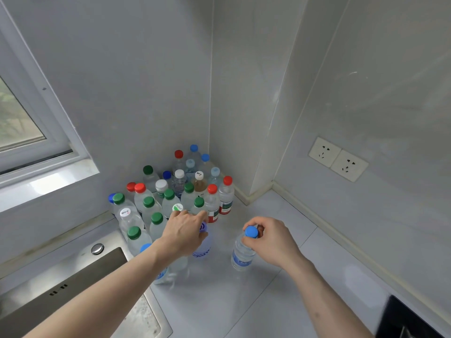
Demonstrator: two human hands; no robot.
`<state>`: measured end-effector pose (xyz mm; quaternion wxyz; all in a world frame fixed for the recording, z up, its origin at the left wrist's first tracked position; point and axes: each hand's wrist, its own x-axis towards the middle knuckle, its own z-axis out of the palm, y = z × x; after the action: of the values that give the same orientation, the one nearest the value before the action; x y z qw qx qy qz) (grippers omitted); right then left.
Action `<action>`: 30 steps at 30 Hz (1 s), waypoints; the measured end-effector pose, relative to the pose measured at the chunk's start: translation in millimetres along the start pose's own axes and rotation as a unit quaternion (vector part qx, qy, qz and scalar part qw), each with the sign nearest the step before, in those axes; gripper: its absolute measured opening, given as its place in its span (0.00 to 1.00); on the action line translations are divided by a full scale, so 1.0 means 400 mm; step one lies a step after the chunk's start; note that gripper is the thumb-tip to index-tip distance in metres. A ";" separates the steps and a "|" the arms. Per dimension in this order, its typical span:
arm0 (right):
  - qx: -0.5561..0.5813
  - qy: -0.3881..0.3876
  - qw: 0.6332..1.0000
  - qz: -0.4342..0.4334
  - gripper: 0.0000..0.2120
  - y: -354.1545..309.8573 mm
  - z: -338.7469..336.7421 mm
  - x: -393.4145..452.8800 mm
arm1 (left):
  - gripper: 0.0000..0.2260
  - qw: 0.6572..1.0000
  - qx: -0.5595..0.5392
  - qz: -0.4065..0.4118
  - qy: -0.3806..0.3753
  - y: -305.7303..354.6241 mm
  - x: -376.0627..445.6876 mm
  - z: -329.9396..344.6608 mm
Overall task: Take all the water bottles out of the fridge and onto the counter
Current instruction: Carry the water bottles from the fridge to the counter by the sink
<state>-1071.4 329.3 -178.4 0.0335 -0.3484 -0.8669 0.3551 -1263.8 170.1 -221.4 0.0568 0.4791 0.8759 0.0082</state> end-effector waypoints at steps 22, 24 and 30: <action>-0.073 -0.057 0.995 -0.039 0.13 -0.057 0.188 0.236 | 0.12 0.999 0.027 -0.033 -0.020 -0.051 0.002 0.061; -0.070 -0.059 0.995 -0.046 0.12 -0.062 0.199 0.245 | 0.12 0.999 0.023 -0.035 -0.013 -0.047 0.003 0.056; -0.082 -0.060 0.992 -0.070 0.12 -0.070 0.211 0.258 | 0.15 0.999 0.010 -0.040 0.000 -0.048 -0.004 0.064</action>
<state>-1191.3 330.0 -243.1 -0.0230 -0.2663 -0.9158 0.2999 -1276.3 157.4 -248.0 0.0521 0.4439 0.8946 -0.0026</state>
